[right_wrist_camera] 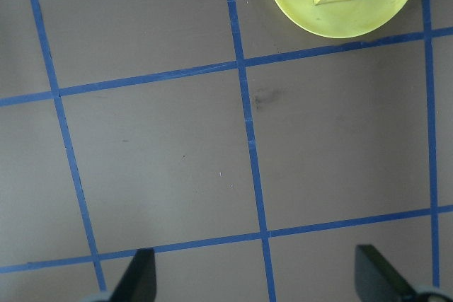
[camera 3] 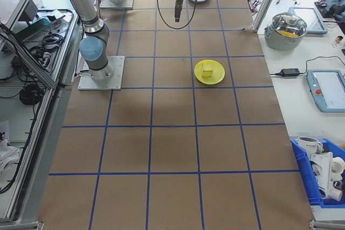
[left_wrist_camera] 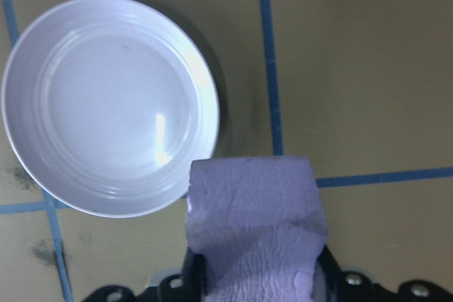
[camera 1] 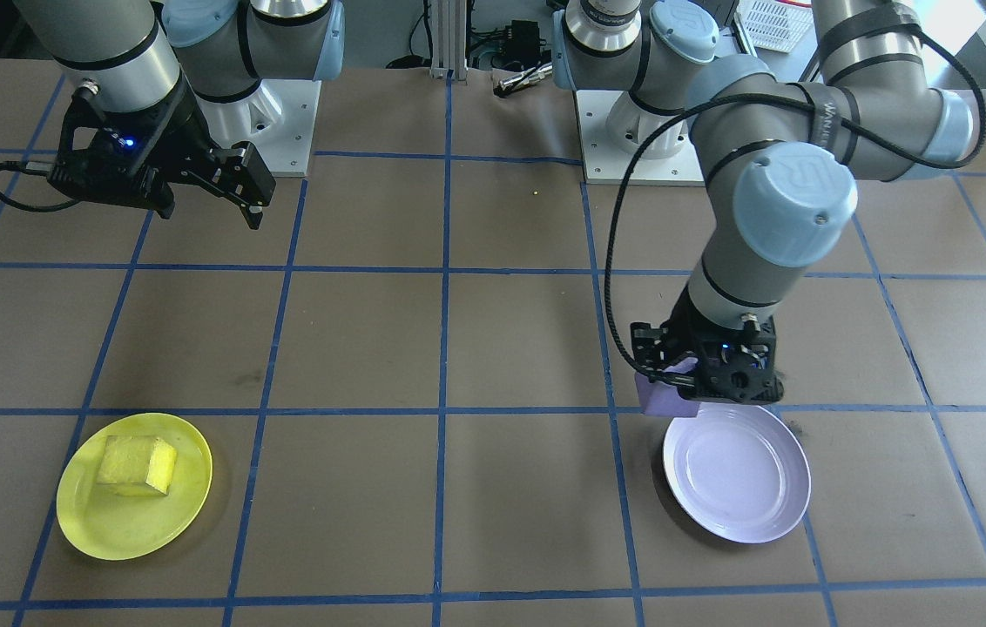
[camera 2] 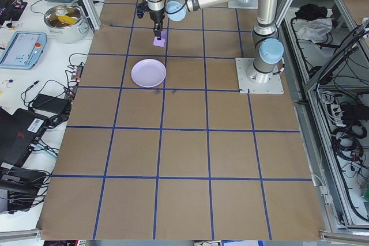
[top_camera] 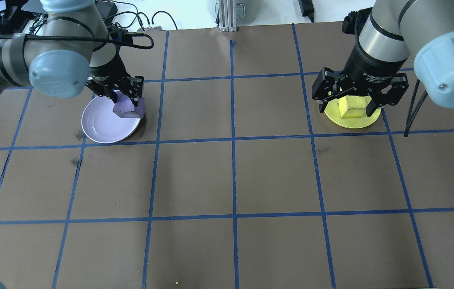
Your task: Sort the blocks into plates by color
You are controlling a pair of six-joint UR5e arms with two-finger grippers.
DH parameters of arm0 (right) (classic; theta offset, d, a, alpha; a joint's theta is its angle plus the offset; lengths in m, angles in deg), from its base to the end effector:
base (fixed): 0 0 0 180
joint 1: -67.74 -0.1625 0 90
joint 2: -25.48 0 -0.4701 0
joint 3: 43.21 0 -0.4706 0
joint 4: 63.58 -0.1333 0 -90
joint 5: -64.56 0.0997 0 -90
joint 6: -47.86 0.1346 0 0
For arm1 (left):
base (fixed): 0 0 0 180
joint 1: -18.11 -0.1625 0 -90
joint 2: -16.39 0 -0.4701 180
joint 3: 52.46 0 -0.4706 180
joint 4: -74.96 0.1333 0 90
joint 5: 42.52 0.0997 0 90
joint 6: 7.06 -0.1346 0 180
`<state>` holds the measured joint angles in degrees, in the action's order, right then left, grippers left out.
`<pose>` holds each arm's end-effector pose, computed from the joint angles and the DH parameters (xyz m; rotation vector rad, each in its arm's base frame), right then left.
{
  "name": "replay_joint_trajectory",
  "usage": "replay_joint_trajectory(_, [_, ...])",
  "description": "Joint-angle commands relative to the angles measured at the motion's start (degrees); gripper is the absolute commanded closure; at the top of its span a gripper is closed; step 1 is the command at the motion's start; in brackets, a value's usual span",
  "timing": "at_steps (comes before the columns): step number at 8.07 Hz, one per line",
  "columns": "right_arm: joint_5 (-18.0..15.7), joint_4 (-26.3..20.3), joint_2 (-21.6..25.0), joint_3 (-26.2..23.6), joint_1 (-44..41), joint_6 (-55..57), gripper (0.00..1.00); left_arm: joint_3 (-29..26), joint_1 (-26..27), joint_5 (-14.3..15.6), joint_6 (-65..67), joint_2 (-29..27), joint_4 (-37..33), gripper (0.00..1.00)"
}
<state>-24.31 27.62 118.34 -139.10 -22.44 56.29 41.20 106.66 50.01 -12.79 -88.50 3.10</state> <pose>0.1377 -0.5414 0.4695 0.2252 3.1158 0.0521 -0.1105 -0.6687 0.3319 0.1159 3.0958 0.0153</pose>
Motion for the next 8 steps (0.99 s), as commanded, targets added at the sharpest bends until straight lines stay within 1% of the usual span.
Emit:
replay_joint_trajectory(1, [0.11, 0.02, 0.04, 0.0, 0.0, -0.09, 0.0, -4.53, -6.18, 0.28, -8.55, -5.12, 2.85, 1.0])
replay_joint_trajectory(2, [0.11, 0.02, 0.04, 0.0, 0.0, -0.09, 0.0, -4.98, -6.71, 0.19, -9.46, -7.32, 5.91, 1.0])
replay_joint_trajectory(4, [0.11, 0.02, 0.04, 0.0, 0.0, -0.09, 0.0, -4.98, -7.85, 0.1, -16.47, -11.37, 11.18, 1.0])
replay_joint_trajectory(6, [0.11, 0.02, 0.04, 0.0, 0.0, -0.09, 0.0, -4.89, -9.78, 0.19, -18.0, -13.32, 11.39, 1.0])
replay_joint_trajectory(7, [0.11, 0.02, 0.04, 0.0, 0.0, -0.09, 0.0, -4.89, -10.05, 0.19, -18.26, -13.5, 10.95, 0.61])
replay_joint_trajectory(8, [0.02, 0.02, 0.04, 0.0, 0.0, -0.09, 0.0, -4.89, -10.06, 0.37, -18.26, -13.24, 10.69, 0.01])
